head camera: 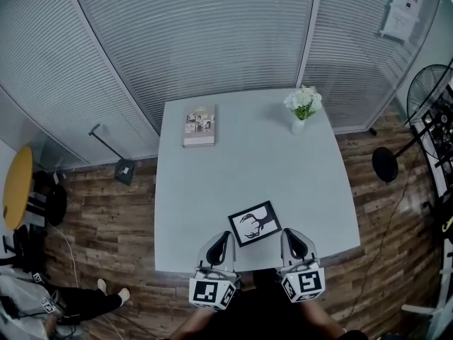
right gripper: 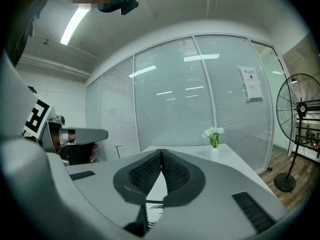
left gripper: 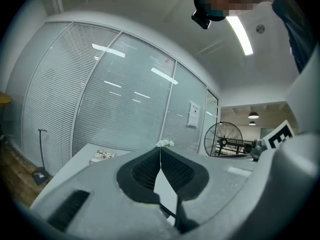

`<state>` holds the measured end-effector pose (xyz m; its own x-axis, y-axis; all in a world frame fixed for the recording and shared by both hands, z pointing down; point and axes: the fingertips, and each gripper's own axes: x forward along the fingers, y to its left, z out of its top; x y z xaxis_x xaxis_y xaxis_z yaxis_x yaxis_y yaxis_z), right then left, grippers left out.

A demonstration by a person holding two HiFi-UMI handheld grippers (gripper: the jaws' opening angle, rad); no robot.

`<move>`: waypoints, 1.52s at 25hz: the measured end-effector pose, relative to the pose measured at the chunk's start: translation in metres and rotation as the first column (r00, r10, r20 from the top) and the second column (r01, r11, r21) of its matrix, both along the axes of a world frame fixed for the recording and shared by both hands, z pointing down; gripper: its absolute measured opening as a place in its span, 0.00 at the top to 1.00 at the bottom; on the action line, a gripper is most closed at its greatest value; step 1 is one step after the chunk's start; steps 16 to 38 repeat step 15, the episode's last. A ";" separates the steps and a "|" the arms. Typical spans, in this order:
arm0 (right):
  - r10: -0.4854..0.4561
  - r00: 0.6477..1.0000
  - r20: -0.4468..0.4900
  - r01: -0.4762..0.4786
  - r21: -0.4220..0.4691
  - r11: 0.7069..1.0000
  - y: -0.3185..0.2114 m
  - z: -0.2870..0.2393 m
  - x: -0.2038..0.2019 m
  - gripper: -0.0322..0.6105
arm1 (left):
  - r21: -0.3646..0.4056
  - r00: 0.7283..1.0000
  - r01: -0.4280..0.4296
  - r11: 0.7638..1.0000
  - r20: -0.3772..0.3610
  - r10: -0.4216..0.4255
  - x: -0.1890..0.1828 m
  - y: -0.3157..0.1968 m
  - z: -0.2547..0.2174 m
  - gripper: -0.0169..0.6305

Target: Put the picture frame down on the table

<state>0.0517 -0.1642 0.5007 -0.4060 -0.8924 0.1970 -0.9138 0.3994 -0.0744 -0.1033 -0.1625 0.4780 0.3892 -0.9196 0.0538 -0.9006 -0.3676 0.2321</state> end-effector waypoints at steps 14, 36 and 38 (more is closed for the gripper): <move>-0.018 1.000 0.004 0.018 -0.001 1.000 0.000 -0.002 -0.008 0.93 | -0.003 1.000 0.002 1.000 -0.002 -0.002 -0.002 -0.004 -0.001 0.95; -0.020 1.000 0.004 0.020 0.000 1.000 0.000 -0.002 -0.009 0.93 | -0.004 1.000 0.002 1.000 -0.003 -0.002 -0.002 -0.004 -0.001 0.95; -0.020 1.000 0.004 0.020 0.000 1.000 0.000 -0.002 -0.009 0.93 | -0.004 1.000 0.002 1.000 -0.003 -0.002 -0.002 -0.004 -0.001 0.95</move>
